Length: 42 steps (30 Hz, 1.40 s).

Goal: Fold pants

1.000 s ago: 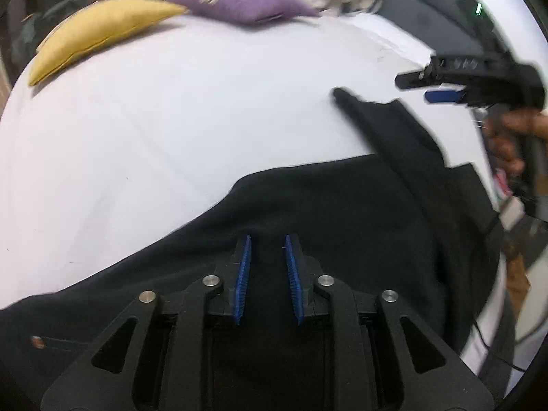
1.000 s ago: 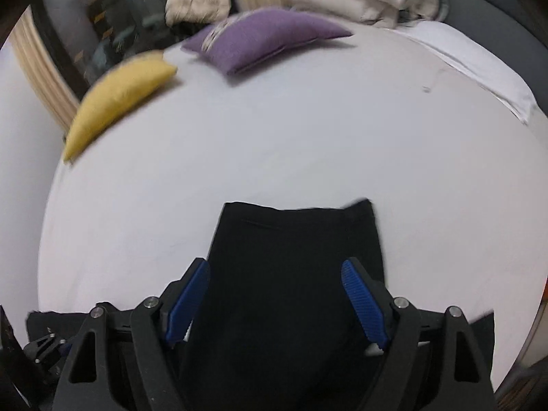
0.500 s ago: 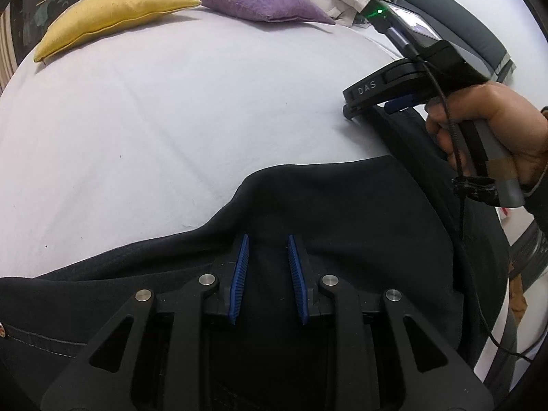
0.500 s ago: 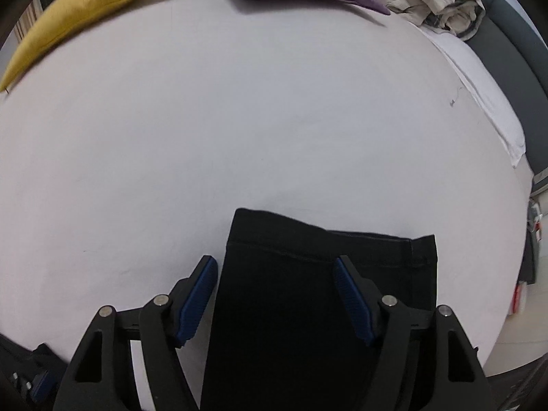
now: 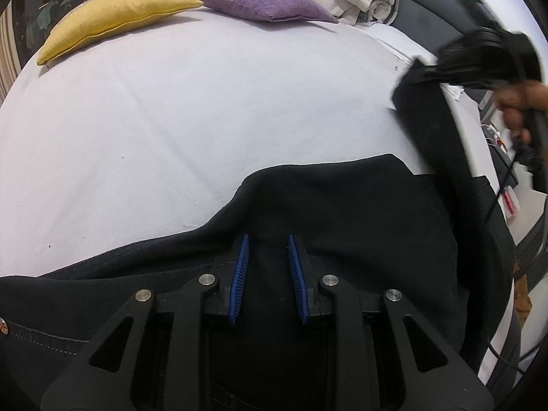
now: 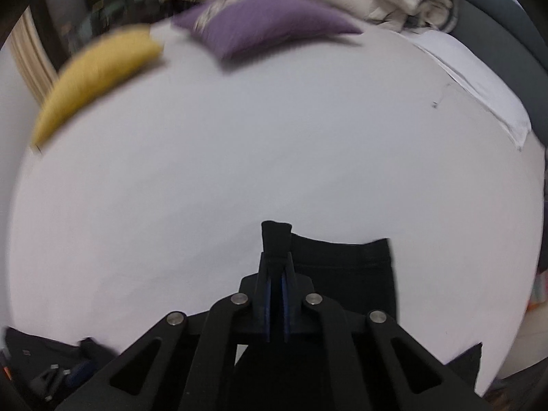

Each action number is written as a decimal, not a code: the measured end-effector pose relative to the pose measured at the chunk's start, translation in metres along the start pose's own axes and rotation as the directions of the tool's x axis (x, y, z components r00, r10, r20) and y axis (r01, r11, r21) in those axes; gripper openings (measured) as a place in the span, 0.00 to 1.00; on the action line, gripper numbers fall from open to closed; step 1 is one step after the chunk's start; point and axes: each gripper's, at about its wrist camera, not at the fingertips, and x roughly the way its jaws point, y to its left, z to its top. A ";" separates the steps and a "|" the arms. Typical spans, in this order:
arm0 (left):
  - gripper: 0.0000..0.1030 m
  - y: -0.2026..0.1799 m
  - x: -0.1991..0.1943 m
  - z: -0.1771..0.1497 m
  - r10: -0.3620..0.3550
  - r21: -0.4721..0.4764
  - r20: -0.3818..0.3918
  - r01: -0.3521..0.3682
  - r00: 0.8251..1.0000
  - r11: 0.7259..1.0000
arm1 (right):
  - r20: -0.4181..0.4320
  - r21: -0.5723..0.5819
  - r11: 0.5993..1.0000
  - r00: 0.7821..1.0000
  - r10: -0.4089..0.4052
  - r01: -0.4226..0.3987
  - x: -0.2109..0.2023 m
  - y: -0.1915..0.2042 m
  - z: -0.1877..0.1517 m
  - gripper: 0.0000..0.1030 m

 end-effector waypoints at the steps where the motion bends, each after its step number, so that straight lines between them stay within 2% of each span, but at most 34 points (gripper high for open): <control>1: 0.22 -0.001 0.000 0.000 0.004 -0.003 0.000 -0.004 1.000 1.000 | 0.019 0.026 1.000 1.000 0.014 -0.014 -0.009 -0.009 -0.004 0.05; 6: 0.23 -0.007 -0.001 0.002 0.032 -0.007 -0.005 -0.032 0.999 0.999 | 0.155 0.241 0.963 0.984 0.083 -0.119 -0.064 -0.101 -0.043 0.04; 10: 0.23 -0.013 -0.001 0.003 0.060 -0.002 -0.004 -0.060 0.998 0.998 | 0.238 0.351 0.925 0.969 0.063 -0.147 -0.096 -0.158 -0.099 0.04; 13: 0.23 -0.016 -0.003 0.005 0.078 -0.014 0.002 -0.078 0.997 0.997 | 0.267 0.480 0.860 0.963 0.047 -0.175 -0.110 -0.211 -0.149 0.04; 17: 0.24 -0.018 -0.004 0.004 0.088 -0.051 0.009 -0.087 0.996 0.995 | 0.243 0.604 0.777 0.969 0.033 -0.178 -0.094 -0.252 -0.202 0.04; 20: 0.24 -0.022 -0.003 0.001 0.110 -0.030 0.031 -0.109 0.993 0.994 | 0.193 0.678 0.716 0.980 0.045 -0.166 -0.075 -0.263 -0.243 0.04; 22: 0.25 -0.022 -0.004 -0.001 0.107 -0.033 0.047 -0.106 0.993 0.994 | 0.185 0.691 0.704 0.982 0.044 -0.162 -0.070 -0.261 -0.257 0.04; 26: 0.25 -0.017 -0.006 -0.004 0.081 -0.055 0.059 -0.077 0.995 0.995 | 0.199 0.680 0.715 0.980 0.030 -0.160 -0.076 -0.263 -0.266 0.04; 28: 0.25 -0.014 -0.008 -0.006 0.068 -0.064 0.068 -0.064 0.995 0.996 | 0.212 0.686 0.708 0.977 0.021 -0.164 -0.082 -0.263 -0.268 0.04; 32: 0.25 -0.012 -0.011 -0.007 0.061 -0.064 0.076 -0.056 0.995 0.996 | 0.203 0.667 0.733 0.979 -0.008 -0.133 -0.092 -0.258 -0.277 0.04; 34: 0.25 -0.012 -0.012 -0.008 0.063 -0.058 0.076 -0.058 0.995 0.997 | 0.186 0.680 0.722 0.982 -0.008 -0.123 -0.087 -0.261 -0.285 0.04; 38: 0.26 -0.016 -0.012 -0.008 0.079 -0.004 0.061 -0.079 0.995 0.997 | 0.180 0.723 0.677 0.984 0.011 -0.140 -0.069 -0.276 -0.296 0.03; 42: 0.26 -0.022 -0.013 -0.009 0.105 0.087 0.043 -0.108 0.994 0.990 | 0.176 0.713 0.689 0.984 0.000 -0.128 -0.071 -0.277 -0.290 0.04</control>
